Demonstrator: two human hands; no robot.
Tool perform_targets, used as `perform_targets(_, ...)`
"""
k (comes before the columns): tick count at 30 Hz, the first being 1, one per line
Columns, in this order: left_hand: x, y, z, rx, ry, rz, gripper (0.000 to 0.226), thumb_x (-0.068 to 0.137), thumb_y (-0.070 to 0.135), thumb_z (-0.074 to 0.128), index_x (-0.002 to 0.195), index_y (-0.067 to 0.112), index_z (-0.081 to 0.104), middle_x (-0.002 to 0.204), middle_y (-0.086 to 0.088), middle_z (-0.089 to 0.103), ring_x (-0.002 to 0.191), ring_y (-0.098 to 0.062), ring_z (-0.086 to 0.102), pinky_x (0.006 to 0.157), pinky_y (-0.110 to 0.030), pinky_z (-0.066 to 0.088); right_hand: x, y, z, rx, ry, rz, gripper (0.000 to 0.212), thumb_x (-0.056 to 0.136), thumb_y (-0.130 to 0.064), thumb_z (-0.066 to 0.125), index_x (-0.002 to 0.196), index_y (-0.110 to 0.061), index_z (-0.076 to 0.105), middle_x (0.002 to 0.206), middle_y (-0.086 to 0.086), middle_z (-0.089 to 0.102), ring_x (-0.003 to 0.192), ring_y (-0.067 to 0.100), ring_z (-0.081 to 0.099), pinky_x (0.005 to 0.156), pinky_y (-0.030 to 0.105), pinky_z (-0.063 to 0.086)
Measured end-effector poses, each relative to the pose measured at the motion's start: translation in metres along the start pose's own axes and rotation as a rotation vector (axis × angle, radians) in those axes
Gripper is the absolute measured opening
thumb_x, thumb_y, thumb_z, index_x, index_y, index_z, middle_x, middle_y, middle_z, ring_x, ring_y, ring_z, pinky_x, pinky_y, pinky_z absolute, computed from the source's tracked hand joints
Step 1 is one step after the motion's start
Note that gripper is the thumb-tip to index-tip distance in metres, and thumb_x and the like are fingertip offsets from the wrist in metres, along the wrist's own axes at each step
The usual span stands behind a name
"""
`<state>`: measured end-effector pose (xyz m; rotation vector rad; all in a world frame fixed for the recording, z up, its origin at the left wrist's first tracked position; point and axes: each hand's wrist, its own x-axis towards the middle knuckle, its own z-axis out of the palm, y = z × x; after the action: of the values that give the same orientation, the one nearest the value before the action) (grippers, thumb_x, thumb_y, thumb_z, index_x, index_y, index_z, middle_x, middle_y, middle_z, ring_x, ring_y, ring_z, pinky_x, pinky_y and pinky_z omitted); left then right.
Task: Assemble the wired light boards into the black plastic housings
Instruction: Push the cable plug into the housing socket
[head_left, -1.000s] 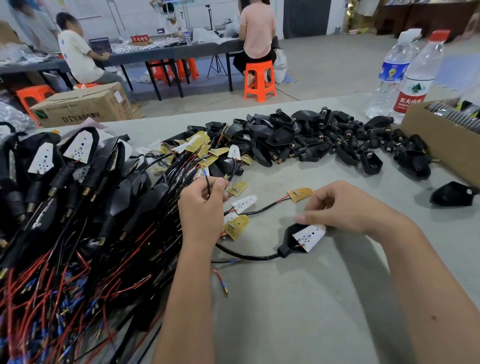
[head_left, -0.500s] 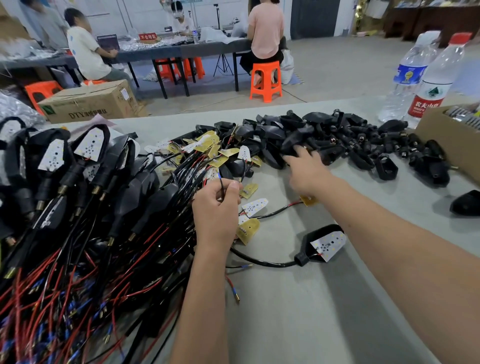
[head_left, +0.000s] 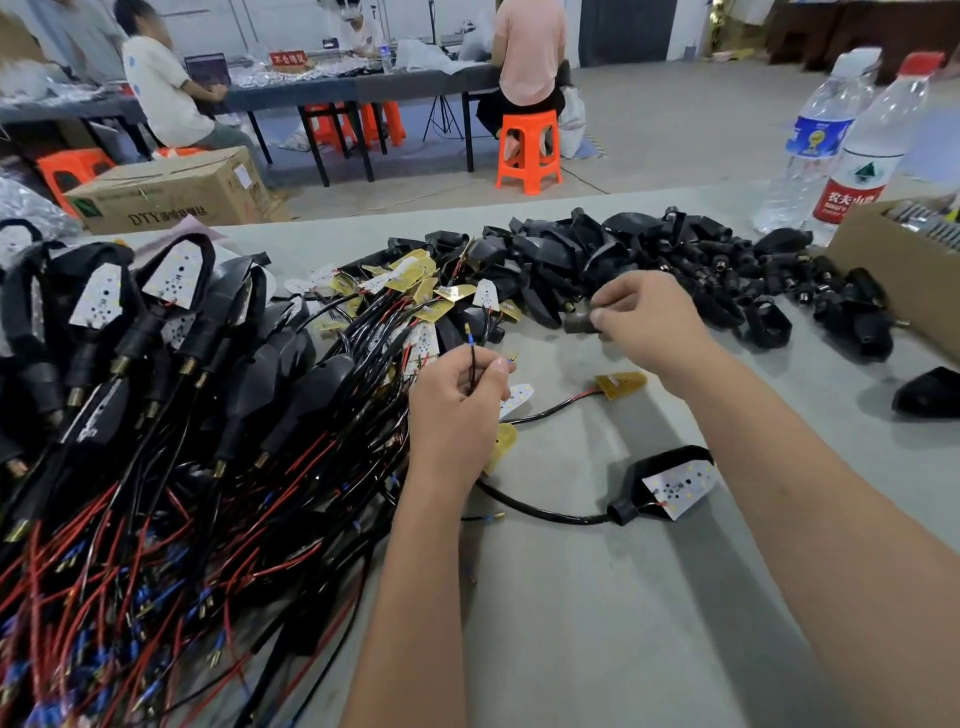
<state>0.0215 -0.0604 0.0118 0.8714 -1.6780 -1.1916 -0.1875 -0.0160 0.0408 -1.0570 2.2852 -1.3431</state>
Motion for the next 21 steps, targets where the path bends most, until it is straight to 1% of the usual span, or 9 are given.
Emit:
perform_targets(2,-0.001,0.0,0.0,0.0,-0.019,0.001,0.02,0.097,0.007,0.064,0.084,0.019,0.072,0.066,0.011,0.068,0.063,0.0,0.063,0.064,-0.015,0.049,-0.026,0.0,-0.001,0.347,-0.027,0.011,0.024,0.098,-0.007,0.058,0.086,-0.018,0.075,0.08,0.002,0.069,0.065,0.009,0.059,0.056,0.021,0.046)
perform_targets(3,-0.001,0.0,0.0,-0.003,-0.033,0.005,0.018,0.097,0.006,0.065,0.085,0.017,0.073,0.066,0.01,0.067,0.062,0.0,0.063,0.063,-0.014,0.047,-0.038,0.0,0.001,0.472,-0.052,0.014,0.027,0.1,-0.006,0.056,0.085,-0.015,0.076,0.078,0.004,0.068,0.061,0.008,0.055,0.051,0.019,0.043)
perform_targets(5,-0.001,0.002,0.0,-0.015,-0.066,0.018,0.013,0.095,0.003,0.066,0.088,0.012,0.073,0.067,0.006,0.068,0.062,0.0,0.063,0.063,-0.011,0.045,-0.06,0.002,0.007,0.58,-0.09,0.025,0.026,0.104,-0.009,0.054,0.087,-0.012,0.074,0.08,0.01,0.065,0.061,0.01,0.052,0.048,0.017,0.039)
perform_targets(7,-0.002,0.003,0.001,-0.015,-0.106,0.03,0.011,0.094,0.004,0.068,0.089,0.01,0.074,0.067,0.005,0.07,0.067,-0.003,0.066,0.065,-0.014,0.048,-0.07,0.004,0.012,0.592,-0.101,0.041,0.024,0.106,-0.013,0.053,0.09,-0.009,0.071,0.083,0.016,0.062,0.063,0.013,0.051,0.049,0.018,0.04)
perform_targets(8,-0.003,0.004,0.001,-0.011,-0.131,0.034,0.011,0.094,0.004,0.069,0.088,0.012,0.074,0.068,0.004,0.071,0.07,-0.006,0.068,0.067,-0.019,0.051,-0.073,0.004,0.012,0.596,-0.091,0.045,0.024,0.106,-0.013,0.053,0.092,-0.008,0.07,0.083,0.018,0.062,0.063,0.013,0.052,0.05,0.019,0.041)
perform_targets(11,-0.006,0.006,0.004,0.006,-0.193,0.039,0.013,0.094,0.005,0.07,0.086,0.014,0.075,0.071,-0.001,0.072,0.073,-0.018,0.068,0.076,-0.043,0.057,-0.075,0.004,0.011,0.634,-0.05,0.023,0.023,0.107,-0.012,0.052,0.093,-0.006,0.069,0.076,0.014,0.061,0.054,0.01,0.051,0.052,0.02,0.045)
perform_targets(14,-0.009,0.008,0.005,0.019,-0.208,0.05,0.018,0.093,0.003,0.07,0.082,0.017,0.075,0.07,-0.004,0.072,0.074,-0.042,0.065,0.076,-0.057,0.055,-0.077,0.004,0.012,0.663,-0.051,0.006,0.022,0.106,-0.011,0.053,0.093,-0.007,0.069,0.074,0.013,0.062,0.051,0.01,0.051,0.054,0.021,0.047)
perform_targets(16,-0.01,0.008,0.005,0.03,-0.202,0.05,0.018,0.093,0.004,0.071,0.082,0.018,0.075,0.072,-0.007,0.073,0.077,-0.048,0.063,0.076,-0.059,0.055,-0.078,0.005,0.013,0.669,-0.061,-0.002,0.021,0.106,-0.011,0.054,0.093,-0.007,0.07,0.072,0.01,0.062,0.052,0.009,0.051,0.054,0.021,0.047)
perform_targets(21,-0.009,0.005,0.005,0.043,-0.172,0.037,0.018,0.093,0.009,0.072,0.08,0.021,0.075,0.075,-0.008,0.074,0.079,-0.049,0.064,0.074,-0.062,0.055,-0.077,0.01,0.013,0.649,-0.1,-0.026,0.021,0.106,-0.012,0.054,0.094,-0.008,0.072,0.075,0.013,0.062,0.055,0.013,0.051,0.057,0.023,0.047)
